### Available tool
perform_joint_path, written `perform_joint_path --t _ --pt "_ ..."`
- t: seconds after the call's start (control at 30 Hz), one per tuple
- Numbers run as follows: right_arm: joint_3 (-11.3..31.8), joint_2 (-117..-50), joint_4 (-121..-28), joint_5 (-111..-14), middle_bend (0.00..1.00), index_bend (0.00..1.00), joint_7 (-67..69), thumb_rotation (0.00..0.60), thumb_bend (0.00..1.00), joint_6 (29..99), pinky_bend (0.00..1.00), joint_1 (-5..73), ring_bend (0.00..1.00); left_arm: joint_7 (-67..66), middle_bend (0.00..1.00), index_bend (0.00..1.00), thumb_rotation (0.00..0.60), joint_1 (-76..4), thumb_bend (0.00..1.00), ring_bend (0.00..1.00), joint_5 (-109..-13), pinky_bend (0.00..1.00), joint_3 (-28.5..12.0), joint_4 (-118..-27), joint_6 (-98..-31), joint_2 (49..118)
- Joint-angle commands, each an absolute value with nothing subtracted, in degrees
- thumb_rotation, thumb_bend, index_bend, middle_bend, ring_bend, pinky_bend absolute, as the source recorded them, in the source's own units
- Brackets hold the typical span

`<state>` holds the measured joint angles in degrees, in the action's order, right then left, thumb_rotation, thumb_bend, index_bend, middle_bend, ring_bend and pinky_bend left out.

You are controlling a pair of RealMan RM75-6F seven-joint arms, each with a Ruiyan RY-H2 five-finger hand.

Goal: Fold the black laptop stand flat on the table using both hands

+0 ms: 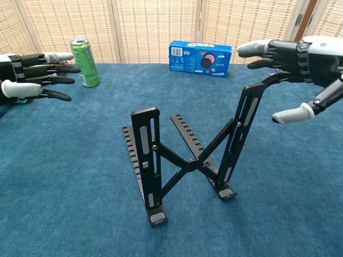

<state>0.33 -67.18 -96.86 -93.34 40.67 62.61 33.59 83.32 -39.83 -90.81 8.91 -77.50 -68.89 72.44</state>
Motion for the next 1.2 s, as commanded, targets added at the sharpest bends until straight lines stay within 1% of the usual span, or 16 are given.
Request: perform_joint_path --t 0.03,0.1,0.27,0.6,0.8,0.97,1.1,1.2 --pt "0.75 -69.20 -97.15 -92.38 0.00 0.00 36.57 0.600 0.00 61.41 0.21 34.11 0.00 75.44 0.12 0.01 0.600 -38.11 0.15 0.08 -89.29 0.19 7.24 -76.93 -68.61 72.05" --pt "1.11 -70.32 -97.31 -91.70 0.00 0.00 34.76 0.600 0.00 60.78 0.21 34.43 0.00 73.99 0.12 0.01 0.600 -37.69 0.15 0.08 -88.12 0.19 6.08 -77.91 -68.42 71.79" --pt "2.77 -73.33 -96.47 -89.44 0.00 0.00 30.03 0.600 0.00 59.01 0.21 35.75 0.00 70.52 0.12 0.01 0.600 -36.76 0.15 0.08 -87.63 0.19 4.69 -79.15 -68.27 71.15" --pt "7.33 -80.32 -92.08 -82.89 0.00 0.00 21.36 0.600 0.00 57.57 0.21 37.86 0.00 64.51 0.12 0.01 0.600 -34.83 0.15 0.08 -87.46 0.19 3.06 -79.97 -68.23 70.23" --pt "10.23 -83.82 -89.25 -78.93 0.00 0.00 19.31 0.600 0.00 57.84 0.20 38.60 0.00 62.38 0.12 0.01 0.600 -34.53 0.15 0.08 -87.92 0.19 2.41 -79.64 -67.27 69.78" --pt "11.43 -84.38 -88.25 -78.09 0.00 0.00 18.69 0.600 0.00 59.44 0.16 38.18 0.00 59.75 0.12 0.01 0.600 -34.62 0.15 0.08 -88.24 0.19 1.83 -79.33 -66.42 69.36" --pt "11.93 -83.61 -88.29 -77.78 0.00 0.00 19.01 0.600 0.00 60.74 0.15 37.29 0.00 57.57 0.12 0.01 0.600 -35.01 0.15 0.08 -88.38 0.19 1.56 -79.03 -64.87 69.10" --pt "11.55 -82.27 -88.52 -78.96 0.00 0.00 18.00 0.600 0.00 62.07 0.15 36.54 0.00 54.66 0.12 0.01 0.600 -35.41 0.15 0.08 -89.10 0.19 1.77 -78.34 -63.77 69.00"
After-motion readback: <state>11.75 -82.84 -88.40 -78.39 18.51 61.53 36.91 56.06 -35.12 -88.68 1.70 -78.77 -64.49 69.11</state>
